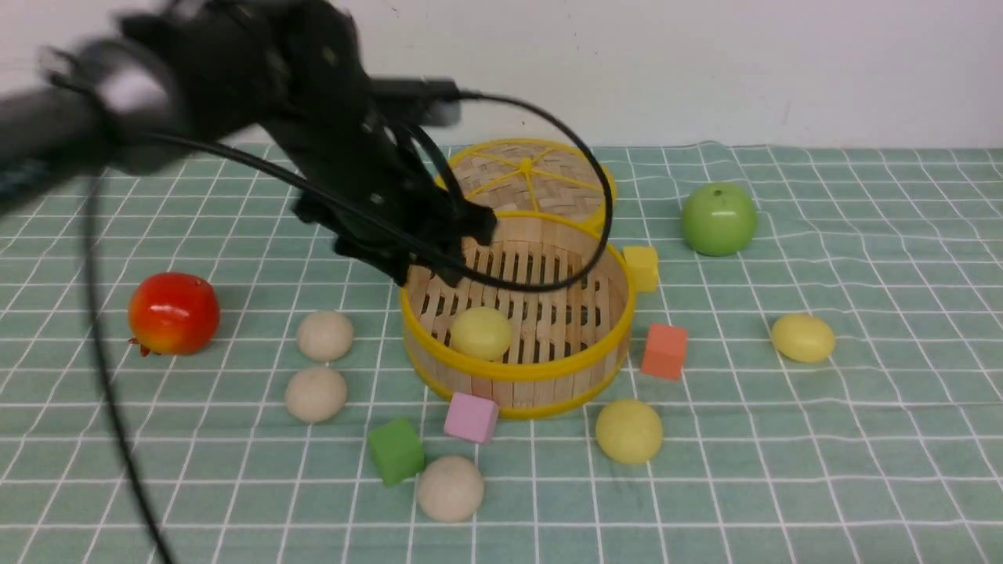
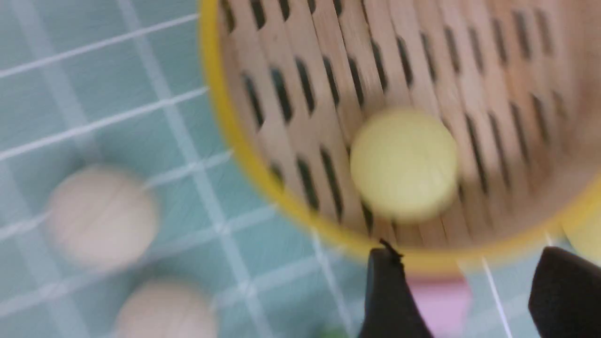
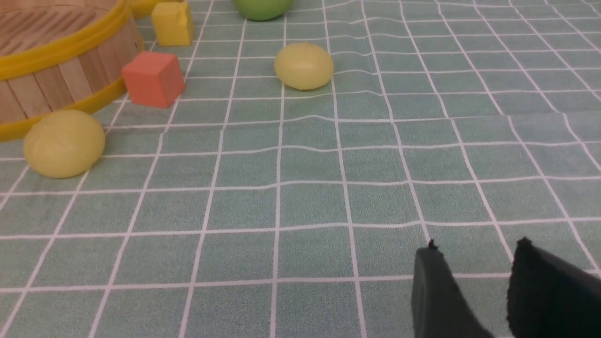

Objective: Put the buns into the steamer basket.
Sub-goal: Use the left arm to grab a steamed stuffed bun

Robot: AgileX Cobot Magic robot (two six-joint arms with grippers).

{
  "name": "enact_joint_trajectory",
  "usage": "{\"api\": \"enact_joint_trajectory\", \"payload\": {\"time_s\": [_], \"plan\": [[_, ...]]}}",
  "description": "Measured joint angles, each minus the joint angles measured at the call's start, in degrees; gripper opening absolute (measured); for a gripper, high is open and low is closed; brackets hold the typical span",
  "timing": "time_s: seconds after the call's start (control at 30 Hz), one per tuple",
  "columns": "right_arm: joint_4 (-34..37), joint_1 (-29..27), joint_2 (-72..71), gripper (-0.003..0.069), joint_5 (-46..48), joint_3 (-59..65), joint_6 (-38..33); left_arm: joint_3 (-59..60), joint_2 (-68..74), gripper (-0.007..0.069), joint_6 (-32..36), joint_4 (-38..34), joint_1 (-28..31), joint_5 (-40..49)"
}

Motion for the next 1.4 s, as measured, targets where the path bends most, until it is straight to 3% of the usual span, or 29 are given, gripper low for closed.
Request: {"api": "enact_joint_trajectory", "payload": {"time_s": [0.13,0.23,0.4,0.6,1.0,1.4], "plan": [[0.0,0.0,0.0,0.024,0.0,0.0,0.0,10.14,-5.69,0.0232,-2.24,4.08,0.0,1.49],[0.0,0.0,0.0,0.024,0.0,0.0,0.0,18.36,-5.73,0.0137,-3.25,5.64,0.22,-3.59],[0.0,0.0,0.0,0.024,0.0,0.0,0.0,20.9,-3.38,0.0081,-3.31,3.49,3.84,-7.18],[0.0,0.0,0.0,0.024,0.0,0.0,0.0,18.75,-2.78,0.0095,-0.47,1.58,11.55,-8.14],[0.0,0.0,0.0,0.024,0.0,0.0,0.0,18.68,2.99,0.0257,0.22,1.27,11.45,-11.55],[0.0,0.0,0.0,0.024,0.0,0.0,0.0,17.16,3.47,0.0269,0.28,0.77,11.45,-11.66]]}}
